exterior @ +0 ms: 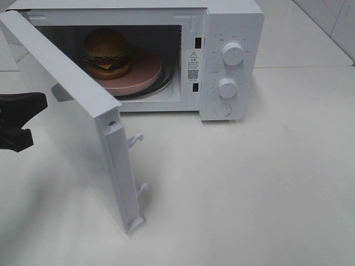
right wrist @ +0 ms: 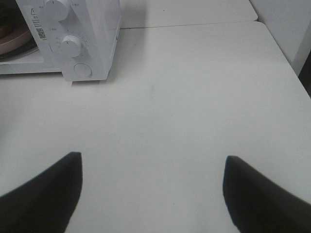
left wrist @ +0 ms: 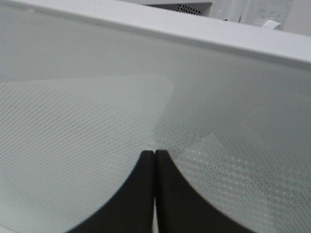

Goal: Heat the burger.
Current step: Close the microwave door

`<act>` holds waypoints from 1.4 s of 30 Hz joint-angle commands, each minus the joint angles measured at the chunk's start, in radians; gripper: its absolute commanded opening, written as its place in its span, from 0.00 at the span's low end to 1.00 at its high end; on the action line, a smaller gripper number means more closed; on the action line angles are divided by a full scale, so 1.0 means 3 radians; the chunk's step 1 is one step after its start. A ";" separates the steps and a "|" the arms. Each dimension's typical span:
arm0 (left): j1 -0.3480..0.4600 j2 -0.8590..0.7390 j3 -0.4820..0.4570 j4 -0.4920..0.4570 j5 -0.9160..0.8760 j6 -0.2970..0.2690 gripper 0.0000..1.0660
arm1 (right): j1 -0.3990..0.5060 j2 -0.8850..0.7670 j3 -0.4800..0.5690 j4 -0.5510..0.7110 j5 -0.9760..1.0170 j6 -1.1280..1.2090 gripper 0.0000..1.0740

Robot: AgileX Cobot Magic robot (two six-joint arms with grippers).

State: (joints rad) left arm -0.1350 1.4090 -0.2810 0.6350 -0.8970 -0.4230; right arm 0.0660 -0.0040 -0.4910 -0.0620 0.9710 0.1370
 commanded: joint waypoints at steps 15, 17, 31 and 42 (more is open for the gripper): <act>-0.0830 0.0533 -0.0447 -0.1250 -0.0053 0.0473 0.00 | -0.0017 -0.0090 0.0007 0.0003 -0.0027 -0.0020 0.71; -0.0947 0.0593 -0.0523 -0.1440 -0.0053 0.0560 0.00 | -0.0017 -0.0090 0.0007 0.0003 -0.0027 -0.0020 0.71; -0.1523 0.1170 -0.1230 -0.2230 -0.0033 0.0897 0.00 | -0.0017 -0.0090 0.0007 0.0003 -0.0027 -0.0020 0.71; -0.1617 0.1523 -0.1753 -0.2460 0.0010 0.0977 0.00 | -0.0017 -0.0090 0.0007 0.0003 -0.0027 -0.0020 0.71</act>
State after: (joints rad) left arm -0.6150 1.8500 -0.7680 -0.0860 -0.8970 -0.1350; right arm 0.0660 -0.0040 -0.4910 -0.0610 0.9710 0.1370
